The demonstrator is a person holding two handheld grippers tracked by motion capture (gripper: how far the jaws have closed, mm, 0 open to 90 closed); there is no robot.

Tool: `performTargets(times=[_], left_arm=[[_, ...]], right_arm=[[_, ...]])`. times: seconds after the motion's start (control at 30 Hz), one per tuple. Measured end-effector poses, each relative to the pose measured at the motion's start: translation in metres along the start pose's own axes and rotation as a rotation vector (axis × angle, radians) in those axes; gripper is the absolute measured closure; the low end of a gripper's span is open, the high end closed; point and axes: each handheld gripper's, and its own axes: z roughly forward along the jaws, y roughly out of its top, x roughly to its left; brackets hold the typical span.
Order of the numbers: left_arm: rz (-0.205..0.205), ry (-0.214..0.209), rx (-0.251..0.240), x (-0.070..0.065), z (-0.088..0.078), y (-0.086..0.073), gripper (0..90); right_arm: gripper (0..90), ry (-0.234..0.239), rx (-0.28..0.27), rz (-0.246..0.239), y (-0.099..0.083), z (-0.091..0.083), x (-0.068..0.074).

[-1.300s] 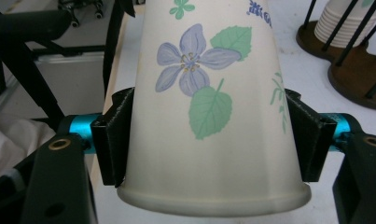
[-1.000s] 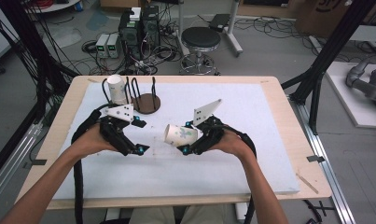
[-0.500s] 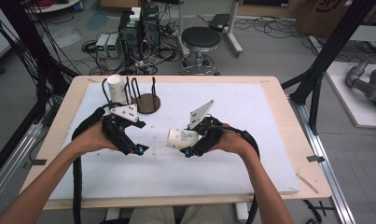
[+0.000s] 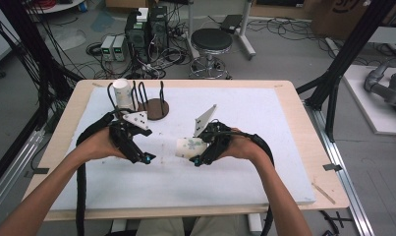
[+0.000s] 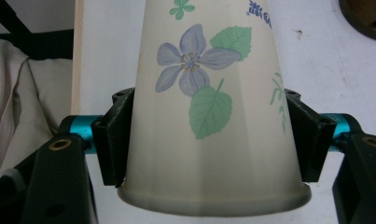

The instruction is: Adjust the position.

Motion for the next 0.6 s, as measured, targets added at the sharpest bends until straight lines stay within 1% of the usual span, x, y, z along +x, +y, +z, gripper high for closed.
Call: performTargets(times=[0.07,0.1,0.13,0.23,0.3,0.37,0.43,0.47,0.5,0.57,0.6], left_arm=[[0.0,-0.013,0.002,0.0,0.002,0.001,11.1],[0.004,-0.018,0.004,0.0,0.003,0.003,11.1],[0.006,-0.023,0.006,-0.001,0.004,0.004,11.1],[0.015,-0.036,0.0,-0.002,0.007,0.008,11.1],[0.02,-0.045,0.001,-0.002,0.008,0.011,11.1],[0.019,-0.053,-0.018,-0.003,0.01,0.015,11.1],[0.028,-0.068,-0.018,-0.003,0.012,0.018,11.1],[0.023,-0.072,-0.026,-0.003,0.013,0.019,11.1],[0.029,-0.078,-0.024,-0.003,0.014,0.021,11.1],[0.032,-0.092,-0.035,-0.004,0.019,0.023,11.1],[0.035,-0.1,-0.029,-0.005,0.021,0.025,11.1]], right_arm=[[28.6,0.0,0.012,0.0,0.003,0.0,0.001],[28.6,0.0,0.01,-0.012,0.004,0.001,0.0],[28.6,0.001,0.031,0.001,0.005,0.0,0.001],[28.5,0.003,0.045,-0.003,0.008,0.001,0.001],[28.6,0.002,0.048,-0.007,0.009,0.002,0.002],[28.5,0.002,0.042,-0.013,0.011,0.003,0.002],[28.6,0.006,0.048,-0.018,0.012,0.003,0.001],[28.6,0.002,0.044,-0.023,0.013,0.004,0.001],[28.5,0.005,0.047,-0.019,0.013,0.004,0.001],[28.6,0.005,0.043,-0.021,0.013,0.005,0.001],[28.5,0.008,0.045,-0.017,0.013,0.005,0.001]])
